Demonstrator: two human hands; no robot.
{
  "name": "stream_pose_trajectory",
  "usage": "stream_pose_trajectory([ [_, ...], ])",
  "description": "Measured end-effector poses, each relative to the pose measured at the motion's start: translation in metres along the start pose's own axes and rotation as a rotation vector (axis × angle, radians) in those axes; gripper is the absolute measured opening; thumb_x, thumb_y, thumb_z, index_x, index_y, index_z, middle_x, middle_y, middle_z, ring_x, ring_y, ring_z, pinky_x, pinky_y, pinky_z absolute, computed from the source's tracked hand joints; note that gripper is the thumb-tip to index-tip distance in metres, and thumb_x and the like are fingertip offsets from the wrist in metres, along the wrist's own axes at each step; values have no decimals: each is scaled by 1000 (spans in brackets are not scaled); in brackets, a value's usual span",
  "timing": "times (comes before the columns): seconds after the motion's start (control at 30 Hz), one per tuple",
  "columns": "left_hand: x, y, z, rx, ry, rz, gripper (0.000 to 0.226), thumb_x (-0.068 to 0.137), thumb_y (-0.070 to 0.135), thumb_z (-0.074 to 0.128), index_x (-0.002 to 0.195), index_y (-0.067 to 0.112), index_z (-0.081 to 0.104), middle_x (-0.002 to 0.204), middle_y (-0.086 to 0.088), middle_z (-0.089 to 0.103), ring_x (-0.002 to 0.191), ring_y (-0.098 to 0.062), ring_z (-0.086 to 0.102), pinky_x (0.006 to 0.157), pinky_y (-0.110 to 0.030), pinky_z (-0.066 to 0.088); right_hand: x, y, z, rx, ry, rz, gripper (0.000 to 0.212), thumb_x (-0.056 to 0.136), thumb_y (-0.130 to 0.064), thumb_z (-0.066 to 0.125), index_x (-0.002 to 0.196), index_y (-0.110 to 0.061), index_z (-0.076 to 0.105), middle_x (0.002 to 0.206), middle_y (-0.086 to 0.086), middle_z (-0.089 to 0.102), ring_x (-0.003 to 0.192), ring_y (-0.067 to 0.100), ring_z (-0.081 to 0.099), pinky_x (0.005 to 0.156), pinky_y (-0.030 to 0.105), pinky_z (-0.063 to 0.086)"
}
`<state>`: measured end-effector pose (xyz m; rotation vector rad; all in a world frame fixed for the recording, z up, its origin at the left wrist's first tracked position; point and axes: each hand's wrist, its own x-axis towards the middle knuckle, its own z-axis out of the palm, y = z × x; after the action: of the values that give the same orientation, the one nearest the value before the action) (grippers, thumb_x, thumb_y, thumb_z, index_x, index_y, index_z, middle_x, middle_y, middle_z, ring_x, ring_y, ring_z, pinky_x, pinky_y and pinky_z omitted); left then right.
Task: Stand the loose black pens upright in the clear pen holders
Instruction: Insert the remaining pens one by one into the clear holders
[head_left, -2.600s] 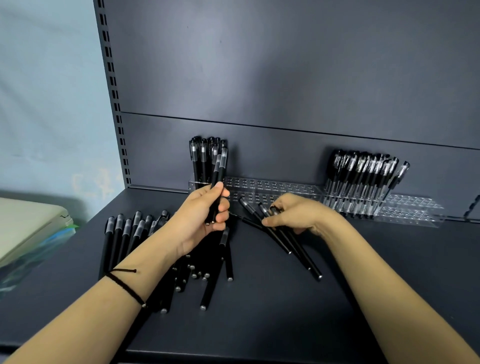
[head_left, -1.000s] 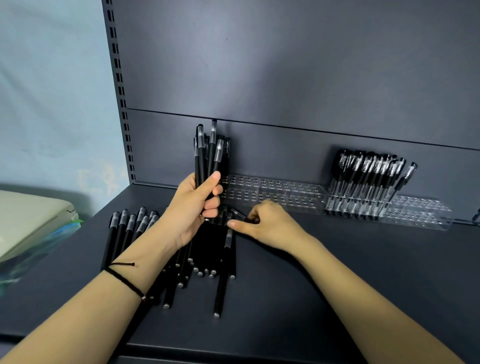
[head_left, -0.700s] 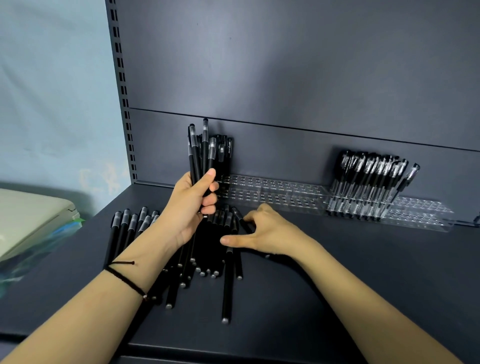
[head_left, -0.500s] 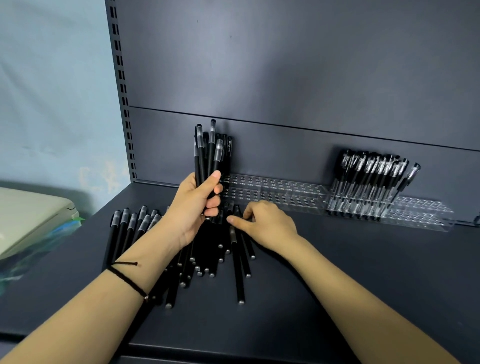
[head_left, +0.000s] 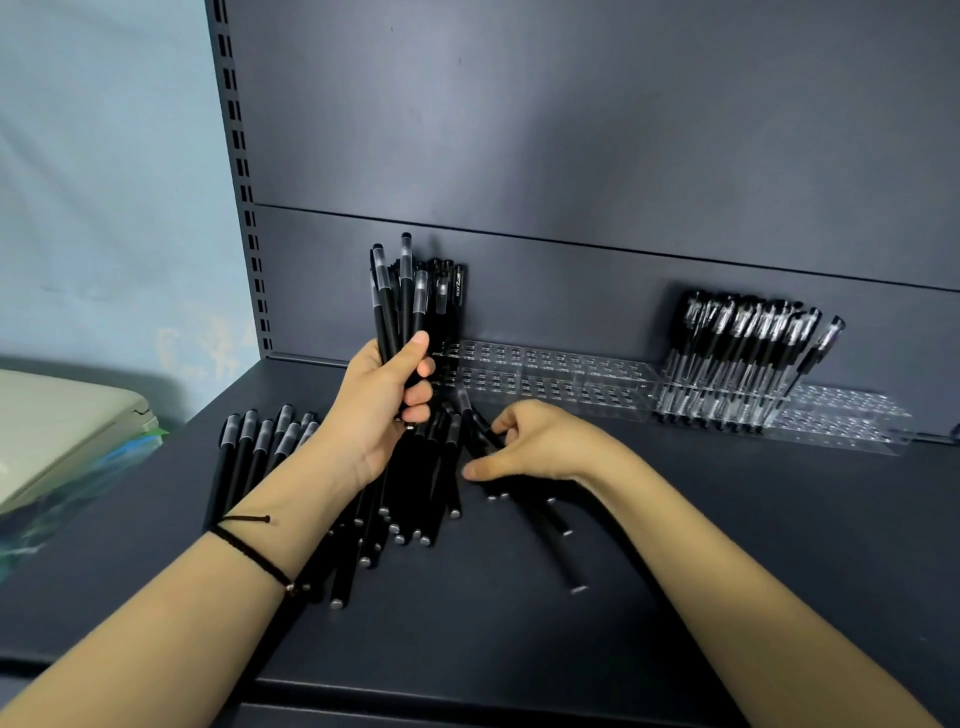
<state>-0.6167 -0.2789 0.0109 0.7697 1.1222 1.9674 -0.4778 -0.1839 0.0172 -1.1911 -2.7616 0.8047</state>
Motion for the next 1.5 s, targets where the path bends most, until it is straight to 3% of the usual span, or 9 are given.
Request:
stream_pose_trajectory([
  [0.17,-1,0,0,13,-11,-15,19,99,21,53,83,18,42,62,5,45,43,-4,31,36,-14,25,5,9,-9,-39,-5,21,71,71,-41,83,129,-10,56,117,0,61,96,12,54,82,22,44],
  [0.33,-2,-2,1,40,-31,-32,22,99,22,53,81,19,41,63,6,45,44,-4,32,37,-14,26,4,19,-20,-31,-5,44,46,73,-34,83,106,-10,61,74,-13,49,63,3,48,47,18,38],
  [0.43,-3,-5,3,59,-40,-33,23,99,21,53,80,19,41,64,5,45,43,-4,32,37,-15,26,5,22,-21,-47,-14,34,35,74,-34,82,77,-15,53,64,-11,44,56,5,42,46,20,35],
  [0.5,-3,-5,3,81,-42,-28,22,99,20,54,81,18,41,64,5,45,43,-4,32,37,-15,26,6,23,-21,-76,-22,2,52,75,-33,81,58,-18,34,50,-8,32,47,12,30,44,23,25],
  [0.87,-6,-5,8,86,-76,-73,20,98,25,53,109,8,54,59,6,40,41,-4,29,36,-14,23,6,28,-21,-125,2,-43,44,83,-23,65,58,-19,28,55,1,30,49,17,26,44,25,18],
  [1.03,-7,-3,10,66,-90,-95,13,98,24,53,99,10,54,59,5,43,42,-5,33,37,-15,27,8,40,-25,250,12,-16,44,84,-29,73,62,-22,36,52,-7,29,45,7,31,40,15,26],
  [1.13,-9,-3,13,51,-123,-121,11,99,22,52,95,12,50,62,1,52,47,-8,46,40,-18,37,9,42,-28,585,4,-54,19,85,-22,73,77,-13,58,51,-6,41,37,3,30,35,14,20],
  [1.33,-13,-8,18,30,-160,-198,11,98,19,51,94,11,56,81,-8,74,74,-18,73,64,-28,61,4,34,-33,885,38,-164,20,82,-19,71,92,-2,66,59,3,53,43,7,41,34,17,23],
  [1.5,-17,-9,20,107,-308,-273,27,102,21,44,120,5,56,108,-17,72,99,-29,71,83,-35,59,5,28,-33,1146,158,-254,13,85,-14,68,89,-2,68,71,9,62,50,10,53,43,18,41],
])
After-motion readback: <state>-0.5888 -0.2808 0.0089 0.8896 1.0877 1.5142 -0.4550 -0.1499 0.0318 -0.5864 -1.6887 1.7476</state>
